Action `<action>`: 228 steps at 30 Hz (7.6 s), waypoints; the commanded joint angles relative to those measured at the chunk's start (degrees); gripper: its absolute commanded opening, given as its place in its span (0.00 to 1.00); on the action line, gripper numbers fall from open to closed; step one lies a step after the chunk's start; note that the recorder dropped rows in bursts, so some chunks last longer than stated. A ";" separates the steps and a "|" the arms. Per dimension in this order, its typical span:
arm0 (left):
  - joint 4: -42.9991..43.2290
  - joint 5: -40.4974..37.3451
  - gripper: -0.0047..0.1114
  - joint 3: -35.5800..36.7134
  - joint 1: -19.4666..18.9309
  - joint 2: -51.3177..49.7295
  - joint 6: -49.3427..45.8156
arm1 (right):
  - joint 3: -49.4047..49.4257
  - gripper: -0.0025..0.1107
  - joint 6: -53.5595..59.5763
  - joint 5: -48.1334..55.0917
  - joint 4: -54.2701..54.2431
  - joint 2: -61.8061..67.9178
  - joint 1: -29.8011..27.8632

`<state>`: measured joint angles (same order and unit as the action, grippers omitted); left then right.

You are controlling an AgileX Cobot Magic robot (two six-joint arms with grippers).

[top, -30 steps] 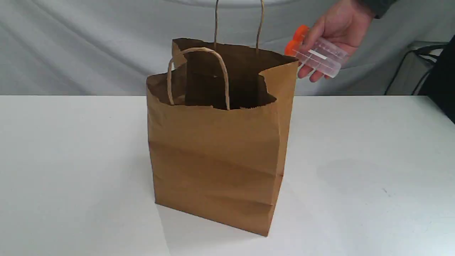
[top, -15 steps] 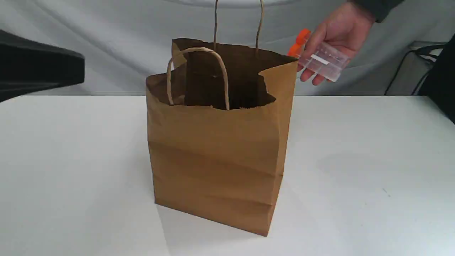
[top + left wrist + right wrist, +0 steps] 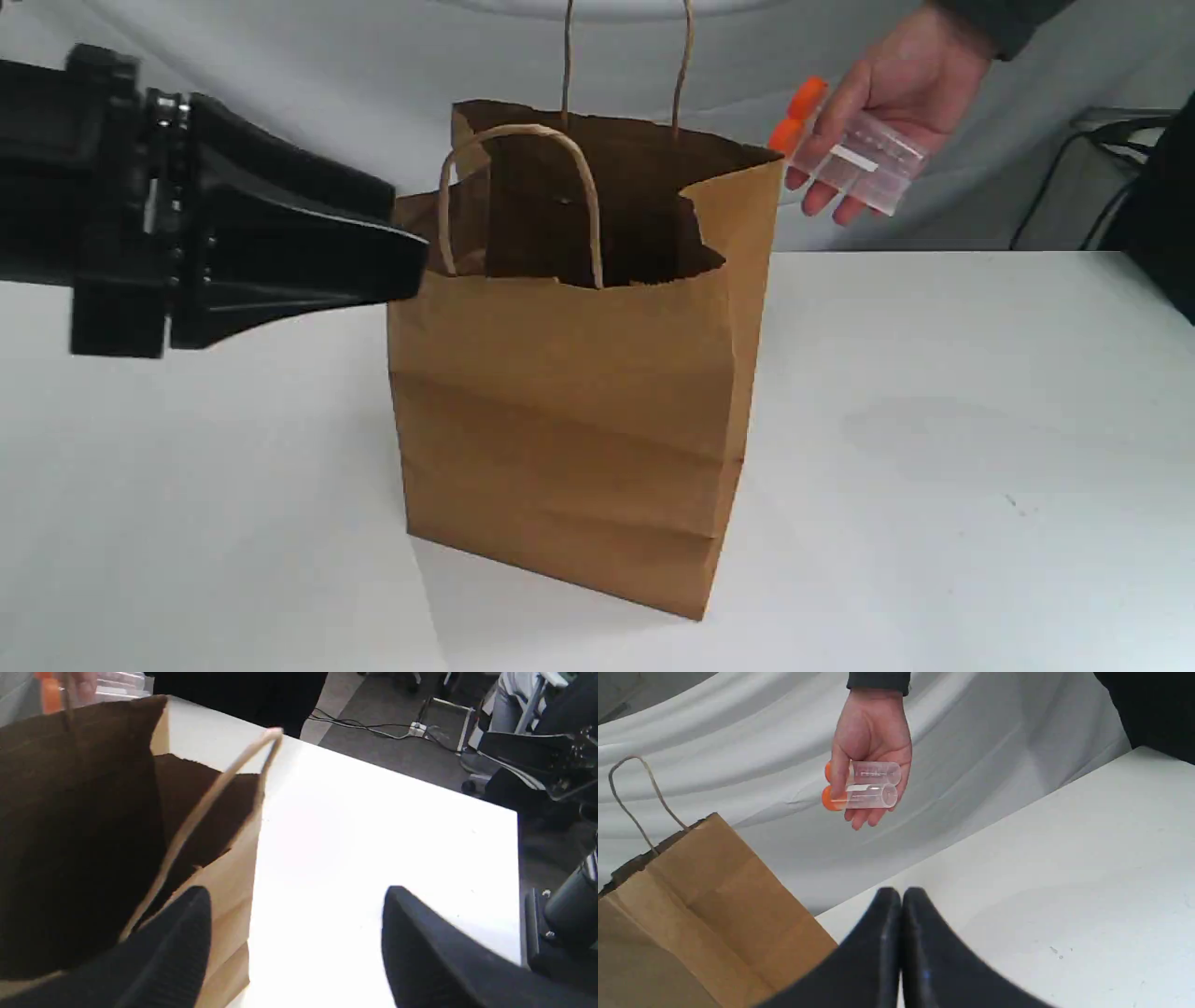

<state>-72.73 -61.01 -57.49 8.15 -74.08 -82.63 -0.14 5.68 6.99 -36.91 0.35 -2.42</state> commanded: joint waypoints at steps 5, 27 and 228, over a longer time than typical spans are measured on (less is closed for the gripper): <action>4.82 14.63 0.51 -2.49 7.40 -0.06 -1.81 | 0.15 0.02 0.32 0.13 0.52 -0.35 -0.30; -5.75 17.97 0.32 -2.84 7.83 -8.28 -10.85 | 0.15 0.02 0.32 0.35 0.39 -0.35 -0.30; -27.22 11.44 0.04 3.92 7.83 -8.71 -19.85 | -111.98 0.02 20.87 62.97 -10.41 114.57 5.90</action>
<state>-99.23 -50.08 -54.01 15.68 -82.22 -101.77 -112.20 26.02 70.03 -47.67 115.58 3.42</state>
